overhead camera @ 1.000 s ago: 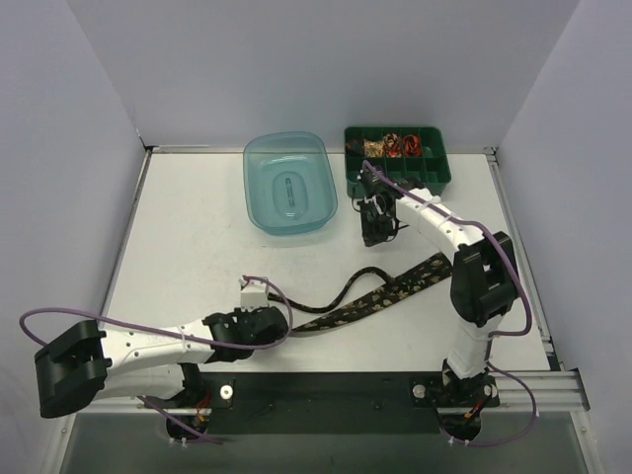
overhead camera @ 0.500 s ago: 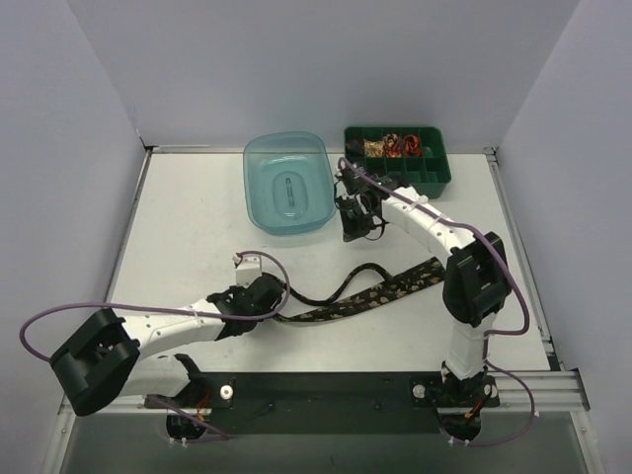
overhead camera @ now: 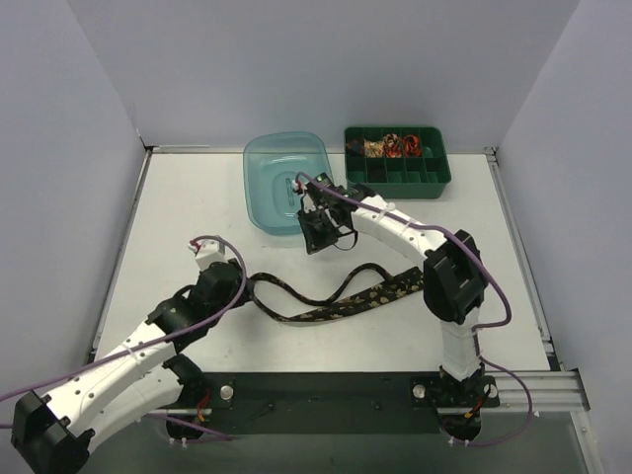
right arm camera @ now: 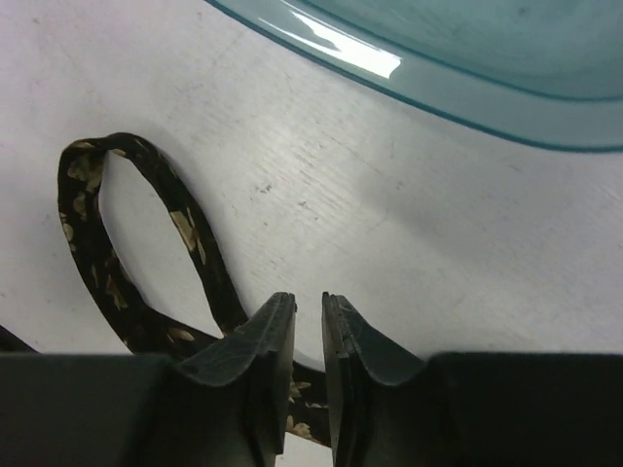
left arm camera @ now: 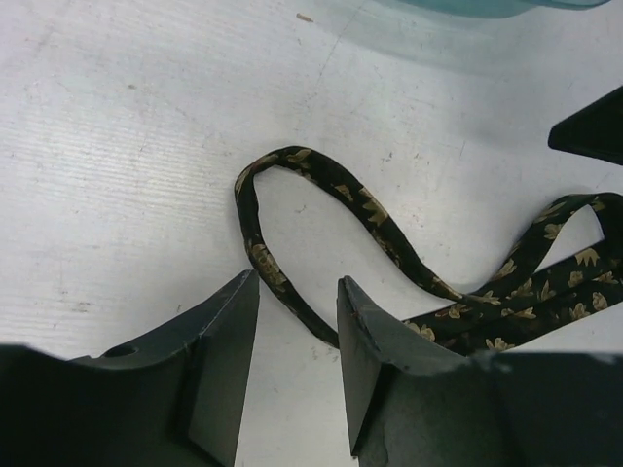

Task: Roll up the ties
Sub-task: Flatten out the tie at the center of the board.

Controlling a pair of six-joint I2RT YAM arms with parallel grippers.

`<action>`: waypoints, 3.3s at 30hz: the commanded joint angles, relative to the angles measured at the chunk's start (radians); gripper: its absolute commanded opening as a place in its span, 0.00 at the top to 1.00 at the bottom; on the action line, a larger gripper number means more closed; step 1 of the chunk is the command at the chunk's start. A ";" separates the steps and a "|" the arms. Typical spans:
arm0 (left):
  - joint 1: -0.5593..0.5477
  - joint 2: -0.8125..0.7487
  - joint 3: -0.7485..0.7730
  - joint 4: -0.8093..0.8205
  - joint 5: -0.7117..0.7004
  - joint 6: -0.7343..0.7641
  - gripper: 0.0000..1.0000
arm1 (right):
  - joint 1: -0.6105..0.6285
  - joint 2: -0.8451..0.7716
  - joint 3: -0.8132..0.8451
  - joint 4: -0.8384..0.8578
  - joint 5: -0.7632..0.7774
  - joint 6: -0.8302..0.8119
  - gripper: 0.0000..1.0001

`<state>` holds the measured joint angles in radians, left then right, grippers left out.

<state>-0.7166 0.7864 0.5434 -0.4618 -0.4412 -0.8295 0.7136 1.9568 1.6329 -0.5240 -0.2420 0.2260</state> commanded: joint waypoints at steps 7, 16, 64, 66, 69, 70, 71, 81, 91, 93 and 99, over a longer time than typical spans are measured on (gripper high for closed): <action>0.120 -0.105 -0.079 -0.043 0.209 -0.126 0.48 | 0.144 0.137 0.137 0.021 0.029 -0.063 0.58; 0.230 -0.139 -0.148 0.009 0.337 -0.142 0.38 | 0.239 0.223 0.188 0.022 0.102 -0.103 0.49; 0.405 -0.342 0.041 -0.211 0.314 -0.056 0.38 | 0.317 0.012 0.030 0.251 0.731 -0.051 1.00; 0.405 -0.343 0.056 -0.225 0.285 -0.054 0.38 | 0.355 -0.008 0.019 0.257 0.744 -0.056 1.00; 0.405 -0.345 0.092 -0.255 0.236 -0.054 0.39 | 0.403 -0.021 0.001 0.259 0.794 -0.065 1.00; 0.405 -0.342 0.099 -0.271 0.220 -0.054 0.39 | 0.435 -0.025 -0.005 0.260 0.802 -0.070 1.00; 0.405 -0.342 0.113 -0.276 0.196 -0.053 0.39 | 0.449 -0.025 -0.011 0.262 0.811 -0.068 1.00; 0.405 -0.366 0.173 -0.354 0.041 -0.079 0.39 | 0.581 -0.041 -0.142 0.326 0.869 0.010 1.00; 0.405 -0.463 0.164 -0.403 -0.010 -0.111 0.40 | 0.722 0.027 -0.254 0.591 0.989 -0.216 0.95; 0.405 -0.480 0.164 -0.411 -0.014 -0.114 0.40 | 0.763 0.057 -0.258 0.634 1.036 -0.278 0.92; 0.405 -0.506 0.174 -0.443 -0.045 -0.111 0.40 | 0.787 0.105 -0.208 0.631 1.000 -0.287 0.87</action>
<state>-0.3180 0.2981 0.6758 -0.8742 -0.4458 -0.9367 1.5070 2.0369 1.3842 0.0795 0.7189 -0.0219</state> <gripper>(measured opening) 0.601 0.099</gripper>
